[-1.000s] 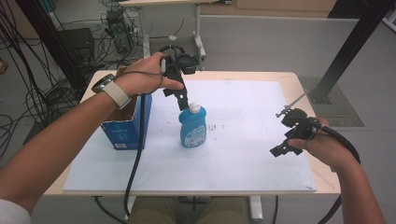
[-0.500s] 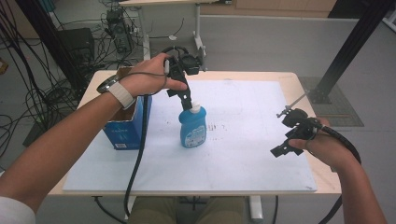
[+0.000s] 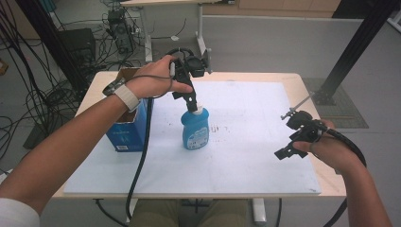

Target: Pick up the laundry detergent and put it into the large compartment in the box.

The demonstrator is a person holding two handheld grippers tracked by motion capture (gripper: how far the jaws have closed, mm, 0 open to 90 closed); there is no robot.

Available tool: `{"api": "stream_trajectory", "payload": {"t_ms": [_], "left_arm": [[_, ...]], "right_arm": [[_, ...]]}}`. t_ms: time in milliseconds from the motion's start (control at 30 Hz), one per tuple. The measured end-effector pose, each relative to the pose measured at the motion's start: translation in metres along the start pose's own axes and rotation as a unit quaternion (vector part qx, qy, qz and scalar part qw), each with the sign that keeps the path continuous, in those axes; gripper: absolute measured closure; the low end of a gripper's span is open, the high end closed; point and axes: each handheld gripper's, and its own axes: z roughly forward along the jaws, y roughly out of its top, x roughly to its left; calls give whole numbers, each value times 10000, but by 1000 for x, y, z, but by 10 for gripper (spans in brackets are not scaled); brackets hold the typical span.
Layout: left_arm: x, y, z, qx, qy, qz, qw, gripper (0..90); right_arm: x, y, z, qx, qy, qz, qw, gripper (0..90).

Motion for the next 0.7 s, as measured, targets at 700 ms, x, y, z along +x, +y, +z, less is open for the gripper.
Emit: {"api": "stream_trajectory", "payload": {"t_ms": [700], "left_arm": [[-4,9,17,-19,75,-2,10000,74]], "right_arm": [[0,-2,1,-19,10,7,10000,105]]}}
